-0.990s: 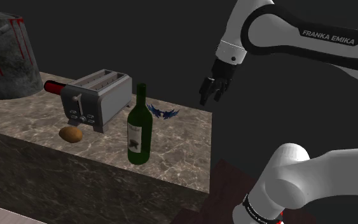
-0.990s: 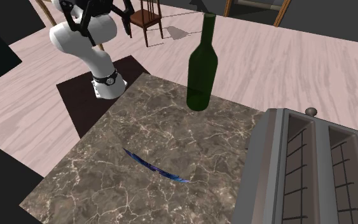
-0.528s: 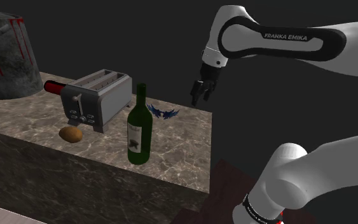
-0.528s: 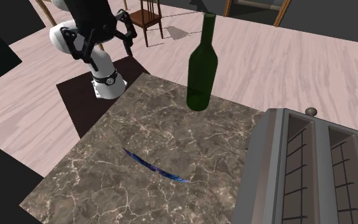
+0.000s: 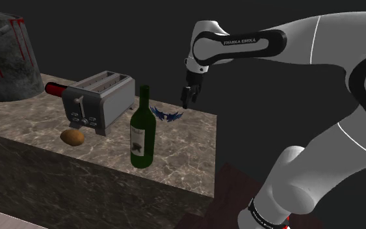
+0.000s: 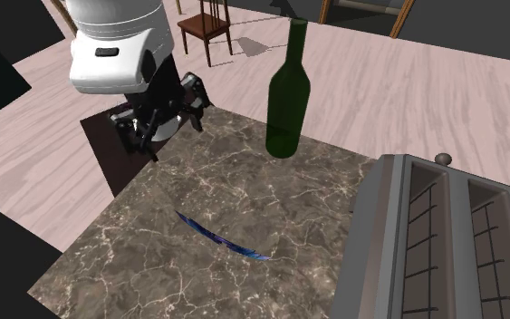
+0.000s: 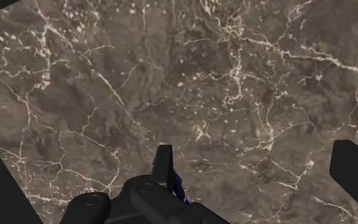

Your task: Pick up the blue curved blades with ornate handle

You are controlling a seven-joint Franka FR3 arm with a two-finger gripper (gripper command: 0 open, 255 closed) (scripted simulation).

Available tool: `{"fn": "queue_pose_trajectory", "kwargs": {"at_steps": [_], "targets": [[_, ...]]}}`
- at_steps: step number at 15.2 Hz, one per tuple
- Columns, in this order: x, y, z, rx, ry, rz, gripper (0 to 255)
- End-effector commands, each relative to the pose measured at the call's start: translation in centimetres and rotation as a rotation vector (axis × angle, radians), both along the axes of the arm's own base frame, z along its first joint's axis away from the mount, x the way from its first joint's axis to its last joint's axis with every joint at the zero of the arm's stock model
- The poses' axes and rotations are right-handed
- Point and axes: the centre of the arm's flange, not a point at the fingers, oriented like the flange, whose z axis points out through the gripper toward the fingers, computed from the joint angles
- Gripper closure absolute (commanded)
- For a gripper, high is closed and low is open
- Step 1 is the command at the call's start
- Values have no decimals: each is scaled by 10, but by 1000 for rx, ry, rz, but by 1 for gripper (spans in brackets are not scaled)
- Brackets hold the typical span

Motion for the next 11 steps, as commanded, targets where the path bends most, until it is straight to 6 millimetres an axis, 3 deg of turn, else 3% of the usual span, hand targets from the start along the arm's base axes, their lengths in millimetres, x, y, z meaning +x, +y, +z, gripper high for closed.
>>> {"fn": "queue_pose_trajectory", "kwargs": {"at_steps": [1,11], "targets": [[23,-3,-15,-8,16,48,0],[143,-9,-89,-44,90,276,0]]}}
